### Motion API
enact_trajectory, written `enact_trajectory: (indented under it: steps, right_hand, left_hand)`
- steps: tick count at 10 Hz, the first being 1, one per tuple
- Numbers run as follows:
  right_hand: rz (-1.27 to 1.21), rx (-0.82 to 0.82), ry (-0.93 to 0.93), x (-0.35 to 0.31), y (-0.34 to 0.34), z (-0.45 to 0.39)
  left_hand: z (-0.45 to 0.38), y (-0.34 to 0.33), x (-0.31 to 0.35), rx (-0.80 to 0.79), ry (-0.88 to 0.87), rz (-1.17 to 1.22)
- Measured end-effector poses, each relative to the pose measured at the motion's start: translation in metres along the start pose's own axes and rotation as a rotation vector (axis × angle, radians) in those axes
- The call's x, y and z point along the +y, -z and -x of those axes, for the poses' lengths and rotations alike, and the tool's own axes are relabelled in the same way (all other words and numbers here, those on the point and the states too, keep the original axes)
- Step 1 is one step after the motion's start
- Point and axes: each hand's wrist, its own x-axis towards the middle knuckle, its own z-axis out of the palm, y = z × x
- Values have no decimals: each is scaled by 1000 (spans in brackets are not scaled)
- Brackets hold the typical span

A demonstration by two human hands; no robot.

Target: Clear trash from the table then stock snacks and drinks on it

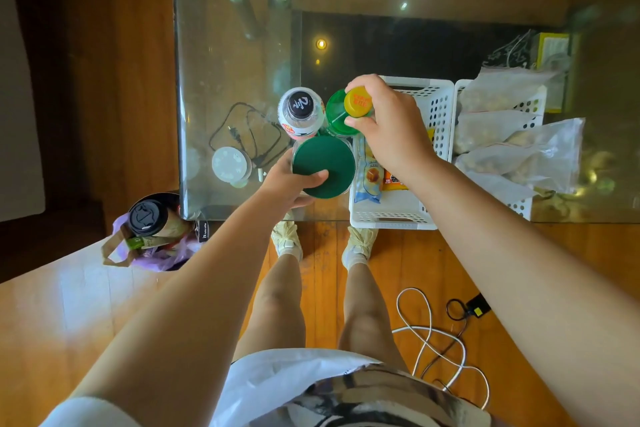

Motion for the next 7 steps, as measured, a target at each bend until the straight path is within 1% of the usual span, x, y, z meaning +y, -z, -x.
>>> enact_trajectory:
  steps: [2, 4, 5, 7]
  right_hand:
    - [-8, -3, -5, 0, 0, 0]
    - [5, 8, 1, 0, -1, 0]
    - [-5, 4, -9, 1, -2, 1]
    - [-222, -92, -94, 8, 2, 14]
  left_hand:
    - [1, -2, 2, 2, 6, 21]
    - [-3, 1, -1, 12, -2, -22]
    - [-4, -2, -1, 48, 13, -45]
    - [0, -8, -2, 239, -43, -128]
